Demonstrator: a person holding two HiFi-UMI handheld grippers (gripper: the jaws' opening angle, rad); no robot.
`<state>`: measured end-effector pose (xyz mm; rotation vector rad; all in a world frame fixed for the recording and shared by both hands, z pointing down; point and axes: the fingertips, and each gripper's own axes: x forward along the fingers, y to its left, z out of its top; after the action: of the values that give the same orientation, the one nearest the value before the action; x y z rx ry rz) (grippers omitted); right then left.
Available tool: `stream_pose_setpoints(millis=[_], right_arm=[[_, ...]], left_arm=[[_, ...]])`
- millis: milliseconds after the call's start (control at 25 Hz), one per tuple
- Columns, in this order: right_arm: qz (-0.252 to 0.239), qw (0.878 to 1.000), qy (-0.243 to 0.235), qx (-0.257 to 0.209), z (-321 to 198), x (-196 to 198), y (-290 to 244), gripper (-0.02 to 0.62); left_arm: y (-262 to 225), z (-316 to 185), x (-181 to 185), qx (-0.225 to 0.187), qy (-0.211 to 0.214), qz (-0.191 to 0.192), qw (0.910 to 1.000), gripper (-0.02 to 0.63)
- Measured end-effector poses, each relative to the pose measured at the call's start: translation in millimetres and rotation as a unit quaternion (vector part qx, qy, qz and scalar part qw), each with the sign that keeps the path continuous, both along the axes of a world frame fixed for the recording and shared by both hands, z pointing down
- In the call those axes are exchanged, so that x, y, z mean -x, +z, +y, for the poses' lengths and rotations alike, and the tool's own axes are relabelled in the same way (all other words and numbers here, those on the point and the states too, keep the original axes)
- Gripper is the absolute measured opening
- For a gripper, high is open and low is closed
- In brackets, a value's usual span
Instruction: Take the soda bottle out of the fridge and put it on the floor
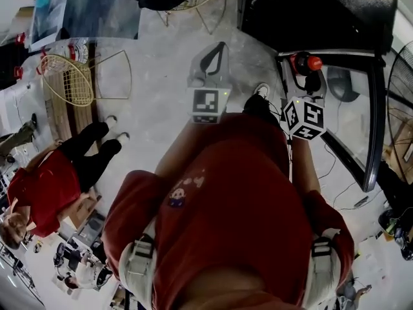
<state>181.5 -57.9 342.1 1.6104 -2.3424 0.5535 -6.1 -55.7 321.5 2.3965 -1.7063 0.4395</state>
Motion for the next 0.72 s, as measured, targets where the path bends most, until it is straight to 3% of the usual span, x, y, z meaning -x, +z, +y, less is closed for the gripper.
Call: stream_pose_setpoints(millis=[400, 720], right_arm=[[-0.003, 0.999, -0.035, -0.015, 2, 21, -16, 0.302], [-0.010, 0.995, -0.101, -0.005, -8, 45, 5, 0.302]], left_arm=[[-24, 1, 19, -0.019, -0.014, -0.011, 0.9997, 0.000], [-3, 12, 31, 0.002, -0.074, -0.029, 0.9969, 0.000]])
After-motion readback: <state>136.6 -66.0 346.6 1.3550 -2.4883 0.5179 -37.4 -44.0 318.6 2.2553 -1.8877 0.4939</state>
